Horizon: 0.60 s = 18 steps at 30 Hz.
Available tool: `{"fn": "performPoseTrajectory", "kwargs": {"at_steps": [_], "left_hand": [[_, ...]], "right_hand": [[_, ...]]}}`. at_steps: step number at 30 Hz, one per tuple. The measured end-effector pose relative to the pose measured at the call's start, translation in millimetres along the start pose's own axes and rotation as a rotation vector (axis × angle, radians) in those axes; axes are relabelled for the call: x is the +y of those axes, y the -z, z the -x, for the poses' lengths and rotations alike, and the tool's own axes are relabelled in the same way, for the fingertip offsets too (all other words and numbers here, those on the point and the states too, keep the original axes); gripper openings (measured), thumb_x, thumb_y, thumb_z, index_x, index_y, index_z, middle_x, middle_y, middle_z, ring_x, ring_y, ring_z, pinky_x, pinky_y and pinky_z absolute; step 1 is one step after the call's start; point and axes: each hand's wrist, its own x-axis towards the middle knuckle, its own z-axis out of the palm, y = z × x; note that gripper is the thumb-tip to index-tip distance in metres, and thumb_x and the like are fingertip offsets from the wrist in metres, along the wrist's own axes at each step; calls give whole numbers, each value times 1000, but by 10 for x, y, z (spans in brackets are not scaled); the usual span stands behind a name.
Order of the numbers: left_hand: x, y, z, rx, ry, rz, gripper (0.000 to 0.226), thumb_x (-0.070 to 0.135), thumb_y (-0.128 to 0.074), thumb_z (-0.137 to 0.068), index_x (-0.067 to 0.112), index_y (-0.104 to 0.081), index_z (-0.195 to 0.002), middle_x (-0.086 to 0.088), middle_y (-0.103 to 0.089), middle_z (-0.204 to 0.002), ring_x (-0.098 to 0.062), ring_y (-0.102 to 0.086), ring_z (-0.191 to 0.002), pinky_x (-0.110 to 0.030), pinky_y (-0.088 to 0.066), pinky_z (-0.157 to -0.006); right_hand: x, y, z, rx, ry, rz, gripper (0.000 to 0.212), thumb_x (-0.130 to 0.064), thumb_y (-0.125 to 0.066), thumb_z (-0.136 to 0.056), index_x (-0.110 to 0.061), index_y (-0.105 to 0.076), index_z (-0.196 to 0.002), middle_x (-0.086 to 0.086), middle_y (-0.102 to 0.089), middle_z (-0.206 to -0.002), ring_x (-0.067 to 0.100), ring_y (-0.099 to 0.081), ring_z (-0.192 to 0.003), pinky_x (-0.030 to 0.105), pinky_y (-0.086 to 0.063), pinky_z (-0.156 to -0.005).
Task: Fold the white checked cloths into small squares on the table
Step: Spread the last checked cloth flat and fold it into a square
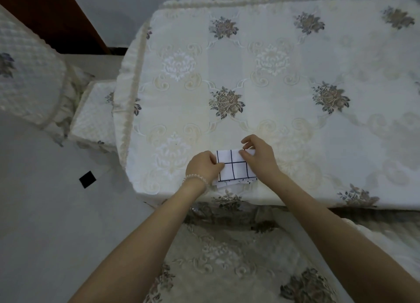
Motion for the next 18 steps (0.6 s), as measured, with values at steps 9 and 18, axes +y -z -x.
{"fn": "performPoseTrajectory", "kwargs": {"at_steps": [9,18], "left_hand": [[-230,-196,71,310,-429,-361,37,7,-63,-74,10,-57,-111,-8,-55,-110,-27,-52,-100,-36,-44,-82],[-351,-464,-25,140,-544,-751,55,32,-19,-96,10,-39,-143,-4,-39,-148,-21,-34,-138,-43,-23,-115]], "right_hand": [[103,-260,53,121,387,422,21,-4,-59,-86,0,-64,-106,14,-65,-99,34,-60,-94,40,-48,-86],[278,-397,234,-187,340,721,63,-41,-5,-103,-5,-32,-147,10,-35,-152,25,-26,-144,44,-15,-116]]}}
